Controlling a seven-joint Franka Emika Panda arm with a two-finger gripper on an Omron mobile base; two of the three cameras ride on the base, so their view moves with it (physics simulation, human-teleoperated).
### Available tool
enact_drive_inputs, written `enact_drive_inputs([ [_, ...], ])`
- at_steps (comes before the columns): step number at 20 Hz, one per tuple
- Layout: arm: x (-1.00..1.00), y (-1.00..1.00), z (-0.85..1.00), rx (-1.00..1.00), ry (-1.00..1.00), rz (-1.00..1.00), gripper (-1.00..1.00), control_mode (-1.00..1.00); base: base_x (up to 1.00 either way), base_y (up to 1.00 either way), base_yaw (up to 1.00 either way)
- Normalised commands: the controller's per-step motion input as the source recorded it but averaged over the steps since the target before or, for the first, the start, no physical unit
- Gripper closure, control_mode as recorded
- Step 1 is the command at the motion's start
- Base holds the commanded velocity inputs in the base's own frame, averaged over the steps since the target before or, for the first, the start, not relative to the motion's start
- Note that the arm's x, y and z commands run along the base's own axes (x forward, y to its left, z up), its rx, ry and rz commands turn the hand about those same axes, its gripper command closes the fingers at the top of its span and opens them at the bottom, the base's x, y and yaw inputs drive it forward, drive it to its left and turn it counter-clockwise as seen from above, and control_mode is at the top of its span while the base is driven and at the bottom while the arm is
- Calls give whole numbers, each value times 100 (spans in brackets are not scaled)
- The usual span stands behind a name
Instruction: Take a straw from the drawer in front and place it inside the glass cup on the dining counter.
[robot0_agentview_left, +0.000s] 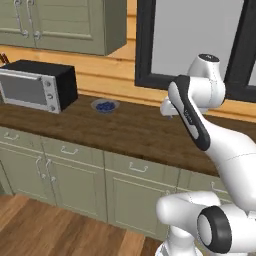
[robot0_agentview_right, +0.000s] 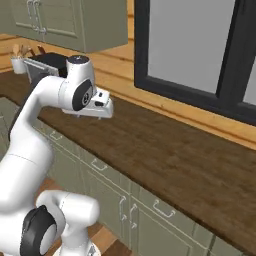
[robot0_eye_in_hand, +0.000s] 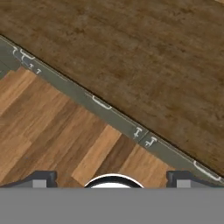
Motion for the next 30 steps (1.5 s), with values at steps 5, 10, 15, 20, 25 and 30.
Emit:
enact_drive_inputs([
  [5, 0, 0, 0, 0, 0, 0, -100, 100, 7, -78, 62],
  [10, 0, 0, 0, 0, 0, 0, -100, 100, 14, -70, 59],
  [15, 0, 0, 0, 0, 0, 0, -100, 100, 5, -67, 49],
  [20, -4, -10, -2, 0, 0, 6, -100, -100, -10, -58, 30],
  [25, -2, 3, -13, -4, -1, 13, -100, -100, 0, 0, 0],
  [30, 6, 73, -50, -26, -11, 0, -100, -100, 0, 0, 0],
])
